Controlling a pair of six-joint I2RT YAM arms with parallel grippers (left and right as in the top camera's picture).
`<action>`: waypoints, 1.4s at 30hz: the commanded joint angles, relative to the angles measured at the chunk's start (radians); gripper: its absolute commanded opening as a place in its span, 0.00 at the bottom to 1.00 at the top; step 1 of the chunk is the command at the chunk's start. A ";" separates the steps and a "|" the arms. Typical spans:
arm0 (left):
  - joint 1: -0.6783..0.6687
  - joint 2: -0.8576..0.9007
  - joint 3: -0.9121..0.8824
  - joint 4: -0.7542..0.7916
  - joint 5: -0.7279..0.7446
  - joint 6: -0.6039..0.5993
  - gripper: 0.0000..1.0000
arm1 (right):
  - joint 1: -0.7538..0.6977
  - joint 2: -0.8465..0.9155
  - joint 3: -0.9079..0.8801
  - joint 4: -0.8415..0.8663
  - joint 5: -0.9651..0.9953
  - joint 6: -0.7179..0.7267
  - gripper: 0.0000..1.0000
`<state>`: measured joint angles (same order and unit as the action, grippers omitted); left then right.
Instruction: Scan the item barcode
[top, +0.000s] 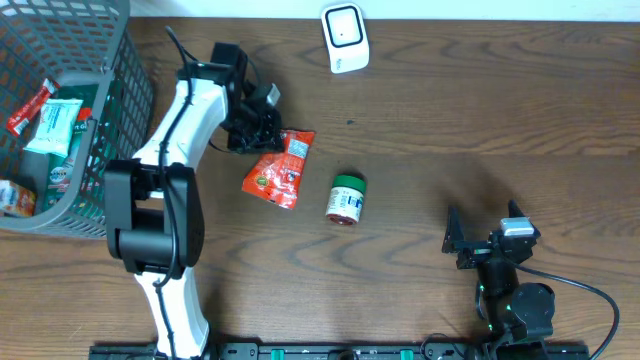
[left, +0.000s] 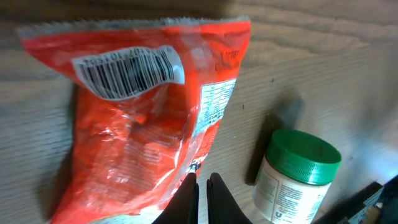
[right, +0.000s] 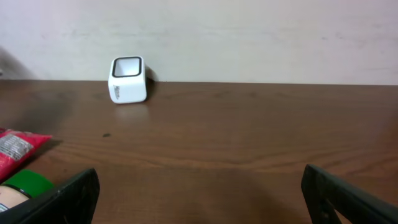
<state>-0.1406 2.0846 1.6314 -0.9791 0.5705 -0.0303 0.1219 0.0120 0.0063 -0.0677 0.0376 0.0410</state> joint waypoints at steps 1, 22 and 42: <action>0.002 0.019 -0.027 0.024 0.008 -0.009 0.08 | -0.004 -0.005 -0.001 -0.004 0.002 -0.008 0.99; 0.001 -0.111 -0.211 0.138 -0.122 -0.104 0.13 | -0.004 -0.005 -0.001 -0.004 0.002 -0.008 0.99; -0.141 -0.083 -0.236 0.333 -0.426 -0.211 0.14 | -0.004 -0.005 -0.001 -0.004 0.002 -0.008 0.99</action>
<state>-0.2817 1.9560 1.4113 -0.6647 0.2211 -0.2134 0.1219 0.0120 0.0063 -0.0677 0.0376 0.0410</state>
